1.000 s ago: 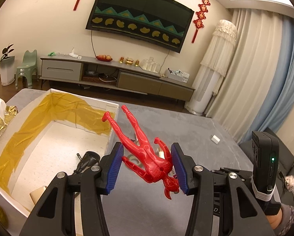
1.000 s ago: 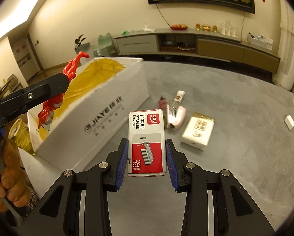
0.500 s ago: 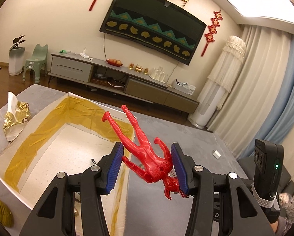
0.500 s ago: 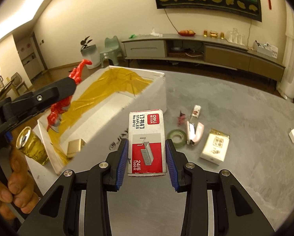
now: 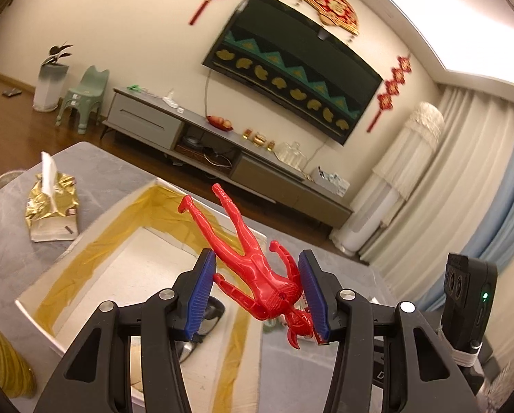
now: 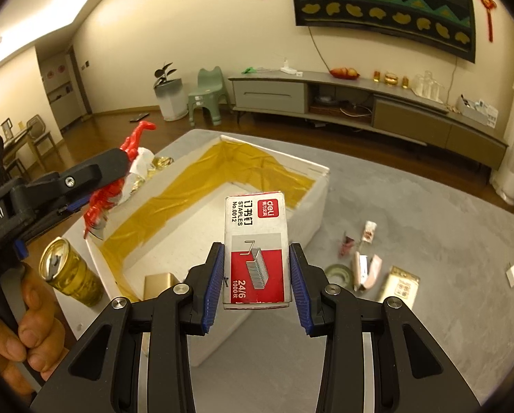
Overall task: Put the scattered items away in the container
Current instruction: 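Carry staples box in right tool while left tool carries red figure to box, then open right tool to drop staples box while left tool drops red figure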
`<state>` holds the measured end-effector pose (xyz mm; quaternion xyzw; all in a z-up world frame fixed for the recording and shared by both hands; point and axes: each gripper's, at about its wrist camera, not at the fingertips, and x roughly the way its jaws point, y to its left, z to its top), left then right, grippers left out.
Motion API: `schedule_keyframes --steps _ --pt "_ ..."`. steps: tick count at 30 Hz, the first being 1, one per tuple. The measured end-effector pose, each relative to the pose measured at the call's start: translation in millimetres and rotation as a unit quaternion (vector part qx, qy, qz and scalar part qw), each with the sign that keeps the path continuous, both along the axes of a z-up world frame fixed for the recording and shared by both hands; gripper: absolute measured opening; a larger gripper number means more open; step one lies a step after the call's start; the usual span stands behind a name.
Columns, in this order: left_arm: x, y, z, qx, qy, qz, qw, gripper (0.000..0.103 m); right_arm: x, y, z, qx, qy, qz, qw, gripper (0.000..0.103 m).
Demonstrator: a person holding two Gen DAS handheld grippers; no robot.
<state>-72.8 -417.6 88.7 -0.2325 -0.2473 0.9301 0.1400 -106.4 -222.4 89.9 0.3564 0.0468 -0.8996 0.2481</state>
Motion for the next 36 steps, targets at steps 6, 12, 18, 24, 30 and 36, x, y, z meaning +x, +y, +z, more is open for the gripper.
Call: schedule_keyframes --steps 6,12,18,24,30,36 --pt "5 -32 -1 0.026 0.000 0.026 0.9993 0.051 -10 -25 1 0.004 -0.005 0.012 1.000 0.039" --pt "-3 -49 -20 0.049 -0.029 0.041 0.9975 0.051 -30 -49 -1 0.008 -0.019 0.019 1.000 0.039" --pt "-20 -55 -46 0.068 -0.075 0.051 0.9935 0.051 -59 -71 -13 0.028 -0.043 0.023 0.998 0.039" --pt "-30 -57 -60 0.073 -0.102 0.061 0.9903 0.051 -90 -88 -26 0.046 -0.072 0.023 0.996 0.040" --pt "-35 -55 -64 0.062 -0.112 0.068 0.9894 0.051 -106 -101 -34 0.074 -0.078 0.023 0.994 0.040" --pt "-53 -50 -74 0.031 -0.146 0.073 0.9861 0.054 -127 -96 -41 0.069 -0.094 0.014 0.993 0.044"
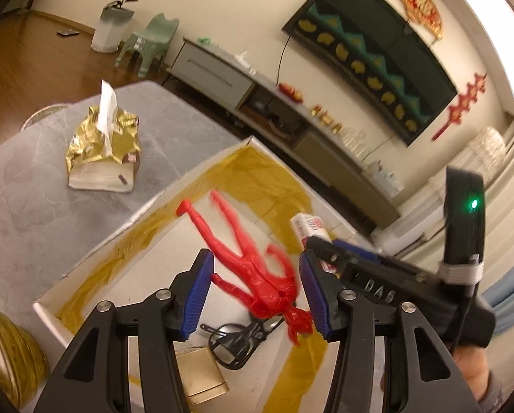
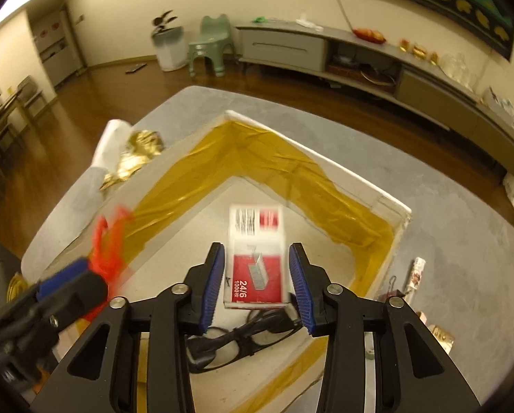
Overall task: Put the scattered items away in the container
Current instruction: 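Open right tool to drop staples box while left tool drops red figure, then move both tools back toward the remaining items on the table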
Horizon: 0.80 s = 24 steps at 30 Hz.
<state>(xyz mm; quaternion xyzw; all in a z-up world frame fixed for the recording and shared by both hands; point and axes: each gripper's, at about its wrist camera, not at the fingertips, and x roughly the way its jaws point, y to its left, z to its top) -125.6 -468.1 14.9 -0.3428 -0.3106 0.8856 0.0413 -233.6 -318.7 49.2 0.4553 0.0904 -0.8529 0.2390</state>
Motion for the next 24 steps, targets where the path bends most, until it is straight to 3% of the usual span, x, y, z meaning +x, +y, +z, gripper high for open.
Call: schedule_keyframes --steps 8,16,24 --pt "2 -2 4 0.010 0.009 0.007 0.9999 0.054 27 40 10 -0.051 0.007 0.007 0.999 0.045" --pt "3 11 12 0.005 0.027 -0.010 0.9996 0.054 87 79 16 -0.112 0.022 0.068 0.991 0.045" --pt "6 27 20 -0.025 0.040 -0.024 0.9986 0.054 124 109 5 -0.156 0.040 0.085 0.983 0.045"
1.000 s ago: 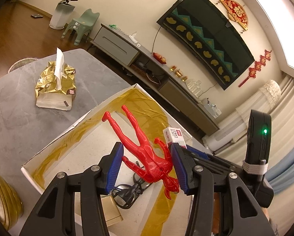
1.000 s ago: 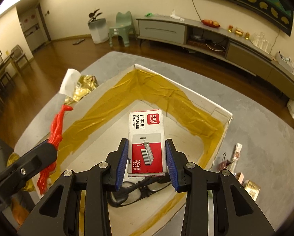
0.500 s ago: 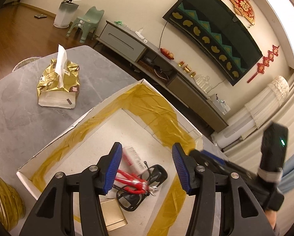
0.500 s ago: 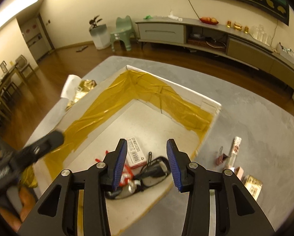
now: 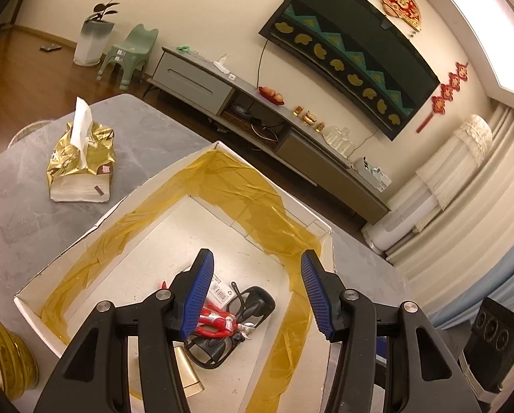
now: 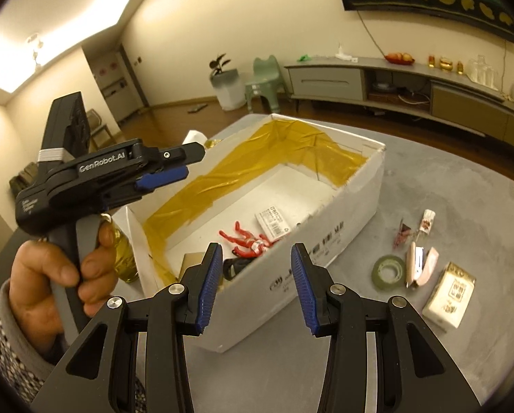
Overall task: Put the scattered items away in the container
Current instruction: 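Move both tools back toward the remaining items on the table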
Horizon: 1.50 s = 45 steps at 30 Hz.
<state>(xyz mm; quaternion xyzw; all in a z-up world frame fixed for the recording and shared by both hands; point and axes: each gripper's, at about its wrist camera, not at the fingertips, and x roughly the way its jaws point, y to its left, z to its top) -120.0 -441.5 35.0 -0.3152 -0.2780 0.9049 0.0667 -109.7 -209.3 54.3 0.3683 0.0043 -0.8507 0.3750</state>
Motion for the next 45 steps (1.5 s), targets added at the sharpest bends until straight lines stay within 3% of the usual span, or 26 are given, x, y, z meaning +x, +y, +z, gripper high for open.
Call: schedule_keyframes --steps 8,24,36,45 --pt "5 23 7 -0.046 0.008 -0.015 0.9988 0.054 2 18 -3 -0.004 -0.002 -0.003 1.000 0.045" --pt "21 112 24 -0.102 0.042 -0.097 0.9891 0.054 3 102 8 -0.016 -0.005 -0.075 0.997 0.045" --pt "12 197 -1 -0.113 0.029 -0.176 0.9775 0.054 -24 196 -6 -0.016 -0.045 -0.191 0.980 0.045" --pt "-24 237 -36 -0.157 -0.016 -0.189 0.9691 0.054 -48 195 -41 0.003 -0.089 -0.209 0.974 0.045"
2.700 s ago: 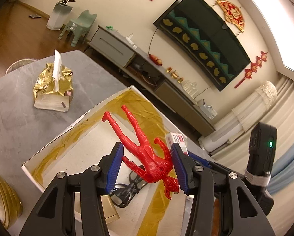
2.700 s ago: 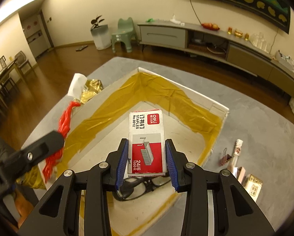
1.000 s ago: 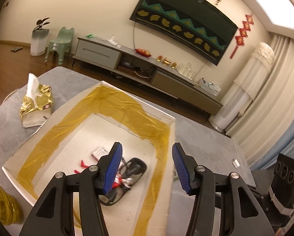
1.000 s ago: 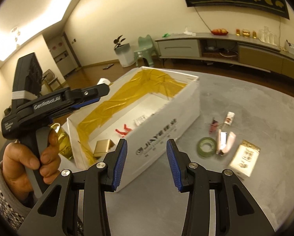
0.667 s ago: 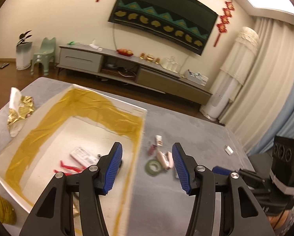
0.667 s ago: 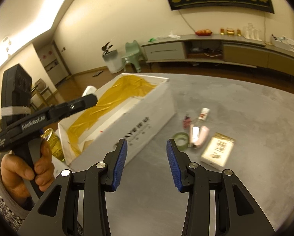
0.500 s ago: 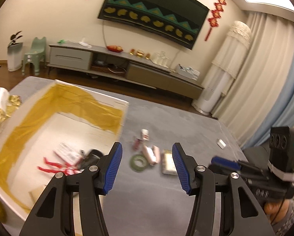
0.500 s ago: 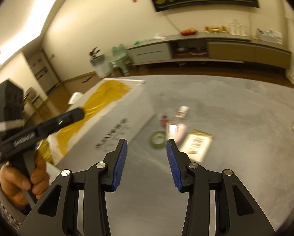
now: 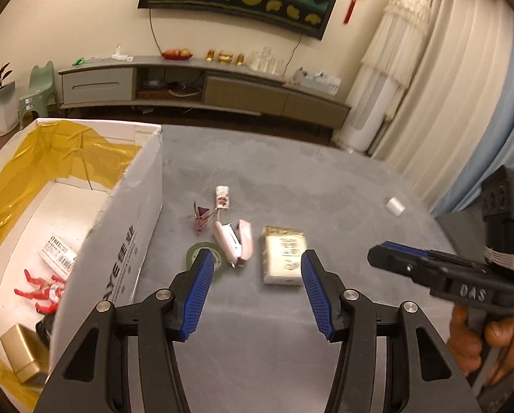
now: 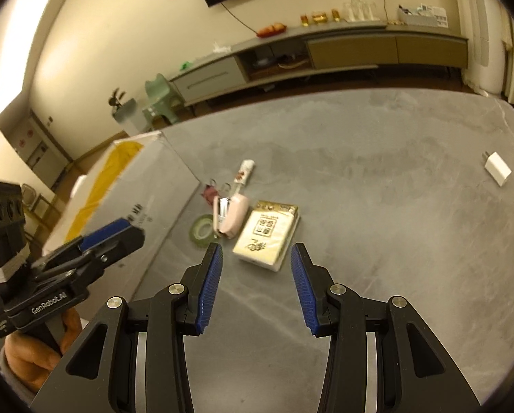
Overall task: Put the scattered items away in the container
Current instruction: 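Move both tools back toward the remaining items on the table, then grasp cream tissue pack with right tool while left tool grasps pink stapler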
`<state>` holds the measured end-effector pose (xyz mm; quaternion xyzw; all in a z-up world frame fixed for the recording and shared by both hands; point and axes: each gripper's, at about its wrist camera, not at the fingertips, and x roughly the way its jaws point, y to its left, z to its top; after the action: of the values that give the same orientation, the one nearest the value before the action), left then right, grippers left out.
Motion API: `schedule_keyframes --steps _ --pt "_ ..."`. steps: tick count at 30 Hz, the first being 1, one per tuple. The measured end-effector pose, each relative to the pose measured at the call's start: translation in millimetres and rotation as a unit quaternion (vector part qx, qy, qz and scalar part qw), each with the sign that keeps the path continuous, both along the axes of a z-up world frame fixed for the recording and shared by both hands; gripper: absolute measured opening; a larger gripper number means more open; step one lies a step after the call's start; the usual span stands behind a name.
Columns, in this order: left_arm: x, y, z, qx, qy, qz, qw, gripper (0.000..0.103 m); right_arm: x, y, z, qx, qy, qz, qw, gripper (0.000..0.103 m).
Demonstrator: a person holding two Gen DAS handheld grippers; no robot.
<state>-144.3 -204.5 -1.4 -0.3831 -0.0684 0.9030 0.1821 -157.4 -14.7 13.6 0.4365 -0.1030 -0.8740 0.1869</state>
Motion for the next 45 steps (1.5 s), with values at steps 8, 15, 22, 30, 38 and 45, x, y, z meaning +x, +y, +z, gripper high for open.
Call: schedule_keyframes --steps 8,15,22,30,38,45 --pt "-49 3 -37 -0.020 -0.045 0.038 0.9981 0.055 -37 -41 -38 0.071 -0.012 0.015 0.997 0.056" --pt "-79 2 -66 -0.037 -0.061 0.044 0.9965 0.055 -63 -64 -65 0.119 -0.013 0.015 0.993 0.058" --pt "-81 5 -75 -0.051 -0.064 0.026 0.9963 0.055 -66 -56 -74 0.124 -0.020 0.018 0.992 0.057" --pt "-76 5 -86 -0.124 -0.065 0.058 0.9885 0.054 -41 -18 -66 0.126 -0.050 0.000 0.991 0.049" --pt "-63 21 -61 -0.040 -0.024 0.026 0.9986 0.066 -26 2 -48 0.095 -0.041 -0.005 0.995 0.047" --pt "-82 44 -94 -0.094 -0.039 0.020 0.9946 0.066 -28 -6 -63 0.104 -0.041 0.013 0.994 0.050"
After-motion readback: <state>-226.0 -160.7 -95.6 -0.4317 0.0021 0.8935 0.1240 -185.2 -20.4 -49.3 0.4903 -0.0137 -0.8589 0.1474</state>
